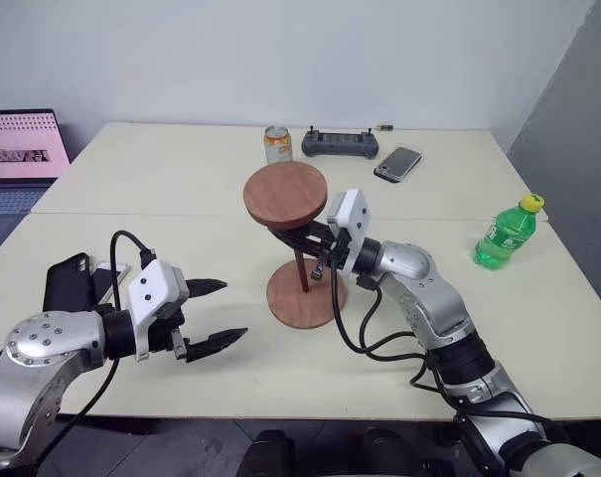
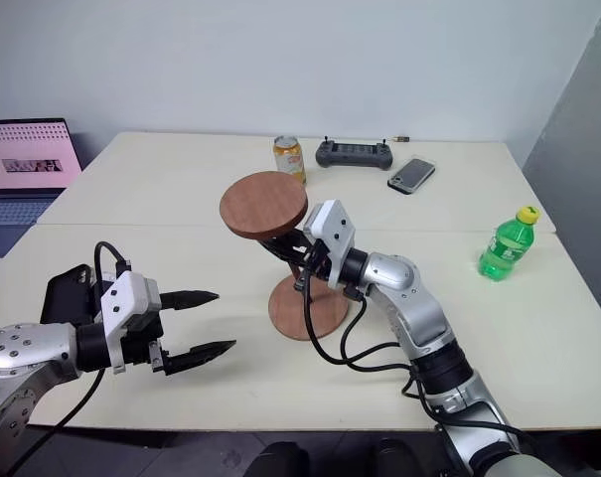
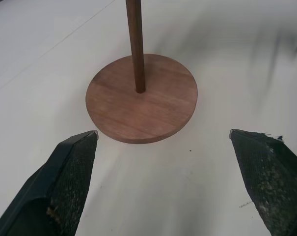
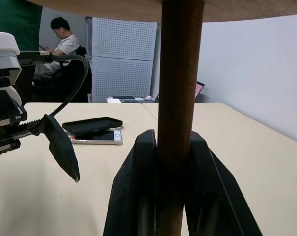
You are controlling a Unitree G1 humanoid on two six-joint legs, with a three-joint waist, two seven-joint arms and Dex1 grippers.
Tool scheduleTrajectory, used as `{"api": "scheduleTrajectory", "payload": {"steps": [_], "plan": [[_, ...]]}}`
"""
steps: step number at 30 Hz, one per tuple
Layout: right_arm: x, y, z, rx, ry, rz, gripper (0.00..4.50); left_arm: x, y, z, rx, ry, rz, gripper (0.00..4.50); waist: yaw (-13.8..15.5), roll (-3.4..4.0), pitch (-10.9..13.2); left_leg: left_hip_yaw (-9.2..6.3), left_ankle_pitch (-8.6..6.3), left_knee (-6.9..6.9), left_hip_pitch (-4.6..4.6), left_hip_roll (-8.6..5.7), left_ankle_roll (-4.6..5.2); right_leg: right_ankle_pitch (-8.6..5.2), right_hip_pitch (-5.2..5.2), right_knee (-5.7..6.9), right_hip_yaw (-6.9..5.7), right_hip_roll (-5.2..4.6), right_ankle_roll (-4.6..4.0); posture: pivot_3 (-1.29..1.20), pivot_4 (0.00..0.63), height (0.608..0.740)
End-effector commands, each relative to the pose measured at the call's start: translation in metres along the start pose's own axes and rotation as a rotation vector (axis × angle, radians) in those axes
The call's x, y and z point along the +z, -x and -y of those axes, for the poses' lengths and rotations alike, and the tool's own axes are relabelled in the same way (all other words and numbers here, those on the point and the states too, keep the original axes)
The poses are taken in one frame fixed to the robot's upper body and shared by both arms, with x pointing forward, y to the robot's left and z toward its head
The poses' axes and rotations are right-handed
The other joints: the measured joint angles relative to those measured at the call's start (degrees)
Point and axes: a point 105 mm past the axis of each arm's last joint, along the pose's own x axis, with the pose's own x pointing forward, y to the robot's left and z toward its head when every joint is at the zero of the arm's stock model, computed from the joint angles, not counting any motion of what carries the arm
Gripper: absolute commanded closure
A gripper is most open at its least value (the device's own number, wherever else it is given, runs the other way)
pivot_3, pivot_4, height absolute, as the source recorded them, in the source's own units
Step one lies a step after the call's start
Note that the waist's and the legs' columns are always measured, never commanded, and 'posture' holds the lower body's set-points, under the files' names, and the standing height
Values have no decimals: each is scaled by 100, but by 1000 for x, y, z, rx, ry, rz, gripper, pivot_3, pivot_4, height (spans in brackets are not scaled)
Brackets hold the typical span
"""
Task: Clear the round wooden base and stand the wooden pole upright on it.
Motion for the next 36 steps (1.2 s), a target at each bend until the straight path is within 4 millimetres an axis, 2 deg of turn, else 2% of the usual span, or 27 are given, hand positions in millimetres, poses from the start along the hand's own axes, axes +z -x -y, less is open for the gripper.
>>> {"api": "scheduleTrajectory", "payload": {"steps": [1,8,20,36], "plan": [[-83,36,3,-71,-157,-338,4238,7,0,-1,6,-30,5,0,1,0,-1,0,0,0,0,0,0,0,0,0,0,0,0,0,150,740],[-80,28,1,-81,-182,-339,4238,8,-1,0,1,-28,1,0,2,0,-2,-3,-2,-5,-1,0,2,-5,0,-7,-1,-1,-3,0,150,740],[-61,21,-2,-63,-198,-281,4238,10,-2,-1,-3,-26,0,0,2,-2,-3,-5,1,-71,2,0,4,2,-1,-64,-4,-1,0,0,150,740],[-57,19,1,-73,-162,-262,4238,11,-6,-1,-9,-34,2,0,1,9,5,-5,0,-84,-1,1,3,0,-4,-78,-5,-3,-3,0,150,740]]}}
